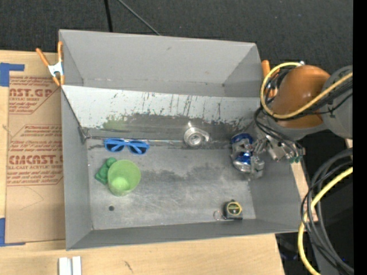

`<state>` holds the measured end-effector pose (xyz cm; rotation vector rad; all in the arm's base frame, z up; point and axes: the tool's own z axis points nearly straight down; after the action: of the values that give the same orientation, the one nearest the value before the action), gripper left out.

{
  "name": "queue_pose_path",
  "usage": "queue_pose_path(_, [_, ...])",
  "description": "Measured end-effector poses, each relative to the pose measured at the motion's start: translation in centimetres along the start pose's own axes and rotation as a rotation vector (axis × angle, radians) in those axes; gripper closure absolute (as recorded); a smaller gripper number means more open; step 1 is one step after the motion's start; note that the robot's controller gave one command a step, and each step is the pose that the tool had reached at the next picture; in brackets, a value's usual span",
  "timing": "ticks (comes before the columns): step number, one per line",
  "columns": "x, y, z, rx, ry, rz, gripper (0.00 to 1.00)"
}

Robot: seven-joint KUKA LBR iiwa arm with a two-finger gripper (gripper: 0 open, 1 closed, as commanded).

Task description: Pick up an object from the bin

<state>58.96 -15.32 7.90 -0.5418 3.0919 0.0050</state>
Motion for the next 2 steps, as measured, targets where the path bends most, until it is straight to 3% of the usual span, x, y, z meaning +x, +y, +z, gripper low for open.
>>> queue_pose_path(2, [-0.59, 0.04, 0.69, 0.0, -0.001, -0.009, 1.0])
